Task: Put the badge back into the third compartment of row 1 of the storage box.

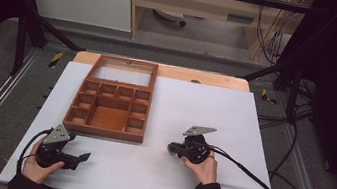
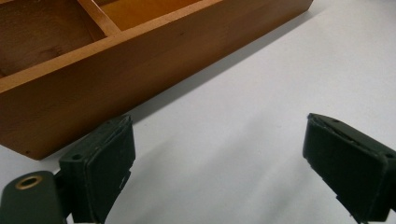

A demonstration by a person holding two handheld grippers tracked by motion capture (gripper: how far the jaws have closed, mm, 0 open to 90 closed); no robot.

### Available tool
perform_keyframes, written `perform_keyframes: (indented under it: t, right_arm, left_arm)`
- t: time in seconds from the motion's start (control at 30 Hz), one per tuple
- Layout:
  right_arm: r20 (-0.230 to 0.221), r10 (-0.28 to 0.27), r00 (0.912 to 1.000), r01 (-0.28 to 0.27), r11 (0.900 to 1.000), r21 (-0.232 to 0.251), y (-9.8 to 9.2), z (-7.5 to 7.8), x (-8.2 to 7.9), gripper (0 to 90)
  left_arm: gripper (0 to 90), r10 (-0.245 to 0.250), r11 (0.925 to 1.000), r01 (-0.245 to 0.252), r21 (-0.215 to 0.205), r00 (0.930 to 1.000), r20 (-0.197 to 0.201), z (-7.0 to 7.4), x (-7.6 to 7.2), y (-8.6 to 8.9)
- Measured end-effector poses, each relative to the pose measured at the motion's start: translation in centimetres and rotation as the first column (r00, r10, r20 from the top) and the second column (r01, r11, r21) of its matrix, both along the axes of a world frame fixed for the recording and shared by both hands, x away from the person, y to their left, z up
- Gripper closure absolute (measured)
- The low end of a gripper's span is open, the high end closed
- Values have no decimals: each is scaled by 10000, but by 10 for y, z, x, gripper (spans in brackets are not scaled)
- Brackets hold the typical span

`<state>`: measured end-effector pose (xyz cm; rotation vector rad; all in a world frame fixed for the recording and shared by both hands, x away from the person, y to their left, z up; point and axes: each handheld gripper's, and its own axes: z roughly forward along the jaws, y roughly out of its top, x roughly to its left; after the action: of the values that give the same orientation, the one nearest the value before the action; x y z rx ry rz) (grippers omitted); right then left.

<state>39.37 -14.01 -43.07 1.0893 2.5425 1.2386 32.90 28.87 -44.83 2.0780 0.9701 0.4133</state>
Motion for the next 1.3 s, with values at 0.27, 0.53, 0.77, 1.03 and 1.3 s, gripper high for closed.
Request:
perform_keyframes:
  t: [0.27,0.53,0.77,1.03,1.3]
  right_arm:
    - [91,-37,10000,36,10000,59,-2,4,-1,840]
    - [279,-132,9995,128,9998,139,-4,9,-2,840]
    - [422,-254,9988,244,9994,251,-6,13,-3,839]
    - [609,-353,9975,329,9987,384,-7,21,-6,839]
    - [884,-278,9957,245,9990,383,-3,29,-8,839]
  left_arm:
    - [90,0,10000,0,13,10000,-4,0,0,0]
    - [90,2,10000,-2,17,10000,-6,0,0,0]
    - [90,-1,10000,1,19,10000,-9,0,0,0]
    - [90,0,10000,0,19,10000,-5,0,0,0]
    - [90,11,10000,-11,19,10000,-8,0,0,-1]
